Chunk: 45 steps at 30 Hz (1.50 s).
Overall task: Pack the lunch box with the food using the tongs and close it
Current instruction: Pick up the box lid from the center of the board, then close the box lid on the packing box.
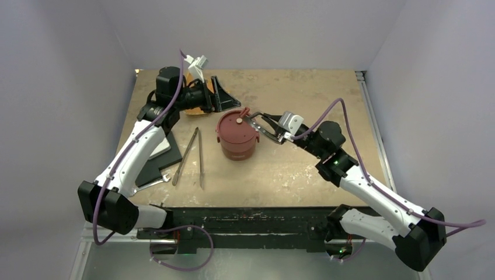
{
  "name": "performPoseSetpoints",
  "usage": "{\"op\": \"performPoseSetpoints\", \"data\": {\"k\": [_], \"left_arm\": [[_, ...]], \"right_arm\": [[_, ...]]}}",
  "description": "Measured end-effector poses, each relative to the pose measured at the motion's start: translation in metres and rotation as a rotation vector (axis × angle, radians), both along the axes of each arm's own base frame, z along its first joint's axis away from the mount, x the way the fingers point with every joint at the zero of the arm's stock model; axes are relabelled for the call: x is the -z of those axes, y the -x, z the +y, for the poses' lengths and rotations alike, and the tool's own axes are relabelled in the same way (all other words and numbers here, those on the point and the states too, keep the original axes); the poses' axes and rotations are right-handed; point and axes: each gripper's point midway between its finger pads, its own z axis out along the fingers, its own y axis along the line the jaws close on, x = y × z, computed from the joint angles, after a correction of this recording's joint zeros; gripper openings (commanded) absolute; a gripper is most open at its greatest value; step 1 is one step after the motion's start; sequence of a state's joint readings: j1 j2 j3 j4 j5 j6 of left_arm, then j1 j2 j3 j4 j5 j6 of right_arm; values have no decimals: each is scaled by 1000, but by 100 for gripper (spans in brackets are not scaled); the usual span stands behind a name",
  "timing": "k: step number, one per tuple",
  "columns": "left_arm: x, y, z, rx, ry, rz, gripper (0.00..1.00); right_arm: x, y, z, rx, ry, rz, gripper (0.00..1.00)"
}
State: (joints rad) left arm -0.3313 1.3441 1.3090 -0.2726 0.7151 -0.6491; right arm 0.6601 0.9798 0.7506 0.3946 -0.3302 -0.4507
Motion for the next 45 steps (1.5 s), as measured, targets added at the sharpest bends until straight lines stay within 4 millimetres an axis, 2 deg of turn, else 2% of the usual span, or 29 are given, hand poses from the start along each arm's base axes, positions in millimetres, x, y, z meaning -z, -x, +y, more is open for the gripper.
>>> {"op": "performPoseSetpoints", "data": {"k": [3,8,11,14,20,23,26,32,35,38,41,45], "left_arm": [[4,-14,18,-59,-35,-25,78],[10,-32,44,-144,-52,-40,78],[19,-29,46,-145,-55,-25,78],[23,-26,48,-150,-60,-16,78],[3,-18,65,-243,-98,-107,80],[-4,-18,83,-333,-140,-176,81],[16,-24,108,-449,-202,-177,82],[90,-34,166,-689,-380,-99,83],[104,-32,181,-745,-435,-95,83],[96,-33,190,-787,-453,-133,83],[84,-33,196,-814,-453,-180,83],[74,-32,200,-839,-448,-210,83]], "right_arm": [[0,-6,-1,27,9,16,2],[13,-17,-1,63,36,46,0],[19,-23,0,83,44,59,0],[16,-28,0,111,32,37,0],[-6,-32,5,175,8,-96,0],[-5,-37,14,212,40,-159,0],[14,-47,27,252,111,-187,0],[56,-58,49,290,218,-175,0],[58,-56,58,298,217,-191,0],[54,-53,64,301,203,-206,0],[47,-53,67,326,305,-345,0],[49,-58,72,354,416,-463,0]]}}
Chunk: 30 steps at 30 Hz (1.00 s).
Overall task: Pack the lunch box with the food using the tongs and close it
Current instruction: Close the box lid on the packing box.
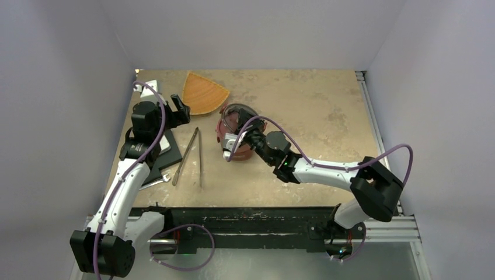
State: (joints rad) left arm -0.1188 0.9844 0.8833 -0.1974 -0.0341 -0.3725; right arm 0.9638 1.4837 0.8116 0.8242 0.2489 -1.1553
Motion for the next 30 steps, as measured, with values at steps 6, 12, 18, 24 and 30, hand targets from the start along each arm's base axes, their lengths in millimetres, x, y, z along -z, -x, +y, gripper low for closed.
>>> {"op": "performPoseSetpoints", "data": {"k": [6,12,18,24,30], "left_arm": [[-1,0,1,-1,-2,-4,83],[-1,0,1,-2,-3,-4,84],[-1,0,5,-12,-2,-4,84],[2,0,8,-21,-3,3,84],[4,0,8,-20,-1,7,84]], "right_arm": [[10,-6,7,17,105,-52,2],[12,-8,10,20,141,-76,2],[16,-5,18,-4,142,-86,4],[22,0,29,-34,143,-88,5],[33,1,32,-47,163,-78,9]]}}
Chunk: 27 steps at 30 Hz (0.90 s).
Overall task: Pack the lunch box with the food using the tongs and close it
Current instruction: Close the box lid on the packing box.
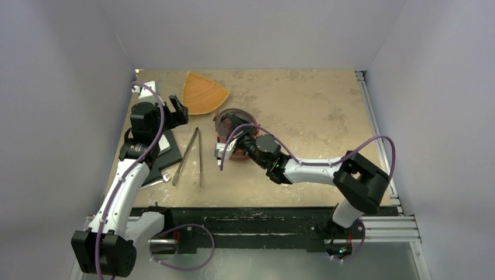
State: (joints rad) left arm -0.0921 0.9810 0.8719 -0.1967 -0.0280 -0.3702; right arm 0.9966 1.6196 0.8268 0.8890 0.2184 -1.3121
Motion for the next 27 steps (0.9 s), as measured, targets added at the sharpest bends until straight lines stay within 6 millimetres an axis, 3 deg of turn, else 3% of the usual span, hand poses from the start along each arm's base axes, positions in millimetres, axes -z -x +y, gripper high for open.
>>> {"op": "performPoseSetpoints", "data": {"k": [16,21,27], "left_arm": [[0,1,-9,47,15,-2,84],[0,1,-9,49,16,-2,84],[2,2,-10,55,18,1,84]], "right_arm": [[9,-3,1,12,43,-39,15],[15,-4,3,12,54,-38,30],[11,-5,2,18,50,-61,37]]}}
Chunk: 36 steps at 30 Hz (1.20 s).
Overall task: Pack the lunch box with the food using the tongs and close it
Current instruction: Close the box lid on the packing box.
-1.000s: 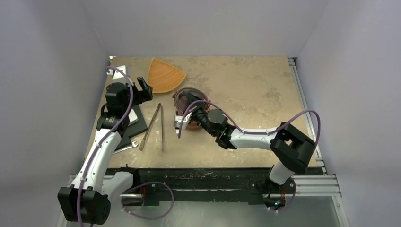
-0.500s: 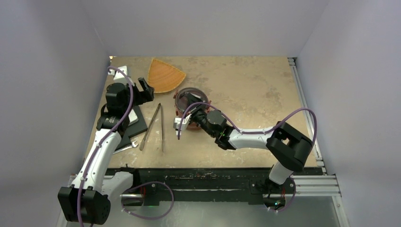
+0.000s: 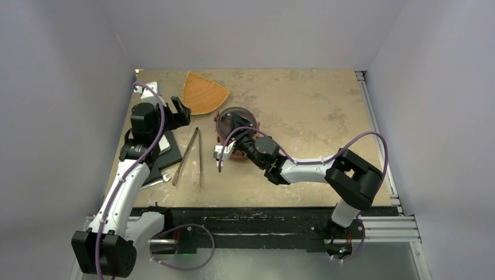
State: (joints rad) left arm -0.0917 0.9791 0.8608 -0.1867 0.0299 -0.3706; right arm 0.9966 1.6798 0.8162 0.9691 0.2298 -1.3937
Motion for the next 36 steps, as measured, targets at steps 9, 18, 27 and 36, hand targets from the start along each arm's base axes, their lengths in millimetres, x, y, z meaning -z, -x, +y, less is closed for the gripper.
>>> {"op": "performPoseSetpoints", "data": {"k": [9,18,27,36], "left_arm": [[-1,1,0,3,1,-5,84],[-2,1,-1,4,2,-9,84],[-2,1,-1,5,3,-11,84],[-4,2,-2,11,5,-16,84]], "right_arm": [[-9,3,-11,23,-18,-25,48],[-14,7,-18,26,-34,-29,58],[-35,12,-27,33,-99,-10,65],[-59,19,-38,21,-189,17,64]]}}
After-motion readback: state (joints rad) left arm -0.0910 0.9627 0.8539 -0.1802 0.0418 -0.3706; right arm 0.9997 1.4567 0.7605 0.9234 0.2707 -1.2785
